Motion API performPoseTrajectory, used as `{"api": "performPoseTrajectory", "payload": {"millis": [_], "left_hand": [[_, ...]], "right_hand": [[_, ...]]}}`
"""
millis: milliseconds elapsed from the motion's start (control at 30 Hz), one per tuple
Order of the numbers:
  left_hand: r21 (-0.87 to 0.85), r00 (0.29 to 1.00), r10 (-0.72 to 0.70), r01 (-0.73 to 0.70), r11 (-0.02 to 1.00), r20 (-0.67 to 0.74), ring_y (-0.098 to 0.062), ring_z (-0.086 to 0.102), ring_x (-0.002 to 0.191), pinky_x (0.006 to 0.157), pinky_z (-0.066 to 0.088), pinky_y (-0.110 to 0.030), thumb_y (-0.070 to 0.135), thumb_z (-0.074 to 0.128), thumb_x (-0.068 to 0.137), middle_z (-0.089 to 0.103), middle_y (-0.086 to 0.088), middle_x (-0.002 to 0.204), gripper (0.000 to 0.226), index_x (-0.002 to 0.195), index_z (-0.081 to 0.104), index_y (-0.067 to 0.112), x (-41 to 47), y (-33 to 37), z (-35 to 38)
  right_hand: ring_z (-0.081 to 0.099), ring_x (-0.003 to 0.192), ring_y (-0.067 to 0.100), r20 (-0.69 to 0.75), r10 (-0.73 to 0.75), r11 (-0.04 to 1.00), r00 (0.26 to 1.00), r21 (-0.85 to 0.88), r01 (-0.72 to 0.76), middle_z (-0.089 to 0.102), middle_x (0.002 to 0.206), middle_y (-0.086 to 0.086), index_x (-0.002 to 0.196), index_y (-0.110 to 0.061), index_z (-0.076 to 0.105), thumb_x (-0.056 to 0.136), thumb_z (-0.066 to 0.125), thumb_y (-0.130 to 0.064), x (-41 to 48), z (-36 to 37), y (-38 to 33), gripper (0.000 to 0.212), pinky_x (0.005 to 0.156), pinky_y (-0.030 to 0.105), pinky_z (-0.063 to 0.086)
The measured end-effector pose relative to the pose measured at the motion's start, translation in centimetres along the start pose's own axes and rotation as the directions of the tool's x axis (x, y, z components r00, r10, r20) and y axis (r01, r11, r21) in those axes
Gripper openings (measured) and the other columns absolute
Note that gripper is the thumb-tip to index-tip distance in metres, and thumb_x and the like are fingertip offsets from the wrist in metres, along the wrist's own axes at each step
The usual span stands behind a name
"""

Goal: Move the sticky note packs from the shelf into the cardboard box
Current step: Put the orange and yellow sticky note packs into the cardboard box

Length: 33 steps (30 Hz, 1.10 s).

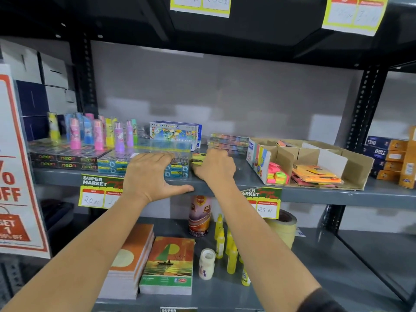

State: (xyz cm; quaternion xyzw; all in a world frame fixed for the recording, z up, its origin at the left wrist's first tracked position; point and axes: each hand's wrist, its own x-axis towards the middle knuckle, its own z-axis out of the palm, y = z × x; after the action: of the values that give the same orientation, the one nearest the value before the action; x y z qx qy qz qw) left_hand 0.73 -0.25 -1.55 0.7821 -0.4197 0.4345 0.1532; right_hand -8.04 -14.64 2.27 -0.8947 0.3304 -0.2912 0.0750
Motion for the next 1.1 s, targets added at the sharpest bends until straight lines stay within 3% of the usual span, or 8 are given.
{"api": "performPoseTrajectory", "payload": {"millis": [167, 333, 500, 600, 733, 900, 1100], "left_hand": [[0.0, 1.0, 0.005, -0.005, 1.0, -0.011, -0.024, 0.067, 0.097, 0.084, 0.049, -0.037, 0.096, 0.037, 0.059, 0.072, -0.003, 0.105, 0.102, 0.11, 0.069, 0.014, 0.0, 0.0, 0.0], [-0.003, 1.0, 0.007, -0.007, 1.0, -0.024, -0.025, 0.067, 0.096, 0.083, 0.049, -0.037, 0.096, 0.036, 0.059, 0.072, -0.004, 0.104, 0.102, 0.109, 0.069, 0.014, 0.0, 0.0, 0.0], [-0.011, 0.999, 0.012, -0.012, 1.0, -0.042, -0.024, 0.067, 0.096, 0.083, 0.049, -0.037, 0.095, 0.038, 0.059, 0.072, -0.003, 0.103, 0.1, 0.109, 0.069, 0.015, 0.0, 0.0, 0.0], [-0.012, 0.999, 0.006, -0.007, 1.0, -0.047, -0.024, 0.067, 0.095, 0.082, 0.048, -0.036, 0.095, 0.038, 0.059, 0.072, -0.002, 0.102, 0.1, 0.108, 0.07, 0.014, 0.0, 0.0, 0.1], [-0.006, 0.999, 0.003, -0.003, 1.0, -0.04, -0.023, 0.067, 0.096, 0.083, 0.048, -0.036, 0.097, 0.035, 0.059, 0.072, -0.001, 0.103, 0.101, 0.107, 0.069, 0.015, -0.1, -0.1, 0.2], [-0.015, 0.999, 0.009, -0.01, 1.0, -0.048, -0.023, 0.067, 0.096, 0.083, 0.048, -0.037, 0.096, 0.036, 0.06, 0.072, -0.002, 0.103, 0.101, 0.108, 0.07, 0.015, 0.0, -0.1, 0.3], [-0.014, 0.998, 0.012, -0.013, 1.0, -0.054, -0.023, 0.067, 0.096, 0.083, 0.049, -0.037, 0.096, 0.038, 0.06, 0.072, -0.002, 0.103, 0.1, 0.108, 0.07, 0.014, 0.0, -0.1, 0.3]], "right_hand": [[0.055, 0.111, 0.035, 0.022, 0.003, 1.0, 1.0, 0.025, -0.004, 0.056, 0.124, 0.017, 0.121, -0.011, 0.054, 0.075, 0.069, -0.046, 0.8, 0.1, -0.1, 0.059, 0.082, 0.037, 0.048], [0.056, 0.111, 0.034, 0.008, 0.0, 1.0, 1.0, -0.021, 0.0, 0.057, 0.123, 0.017, 0.121, -0.011, 0.054, 0.074, 0.068, -0.055, 1.2, 0.5, -0.1, 0.066, 0.083, 0.038, 0.049], [0.055, 0.11, 0.037, 0.009, 0.03, 1.0, 0.999, 0.001, -0.03, 0.052, 0.126, 0.02, 0.125, -0.009, 0.051, 0.078, 0.065, -0.051, 1.5, 0.7, -0.3, 0.065, 0.082, 0.039, 0.049], [0.051, 0.115, 0.042, 0.065, 0.007, 1.0, 0.998, -0.005, -0.006, 0.033, 0.14, 0.023, 0.132, -0.016, 0.044, 0.08, 0.062, -0.054, 1.7, 0.9, -0.3, 0.067, 0.086, 0.043, 0.047], [0.046, 0.119, 0.044, 0.213, -0.084, 0.996, 0.973, -0.003, 0.086, 0.023, 0.147, 0.014, 0.129, -0.029, 0.052, 0.089, 0.053, -0.047, 2.3, 1.0, -0.2, 0.044, 0.095, 0.046, 0.042], [0.032, 0.13, 0.048, 0.337, -0.128, 0.986, 0.933, -0.056, 0.155, -0.006, 0.159, 0.011, 0.141, -0.047, 0.03, 0.097, 0.037, -0.044, 2.7, 1.1, 0.0, 0.045, 0.103, 0.051, 0.033], [0.037, 0.125, 0.045, 0.302, -0.072, 0.994, 0.951, -0.055, 0.093, 0.028, 0.146, 0.015, 0.134, -0.036, 0.042, 0.093, 0.041, -0.051, 2.9, 1.4, 0.1, 0.043, 0.098, 0.049, 0.035]]}}
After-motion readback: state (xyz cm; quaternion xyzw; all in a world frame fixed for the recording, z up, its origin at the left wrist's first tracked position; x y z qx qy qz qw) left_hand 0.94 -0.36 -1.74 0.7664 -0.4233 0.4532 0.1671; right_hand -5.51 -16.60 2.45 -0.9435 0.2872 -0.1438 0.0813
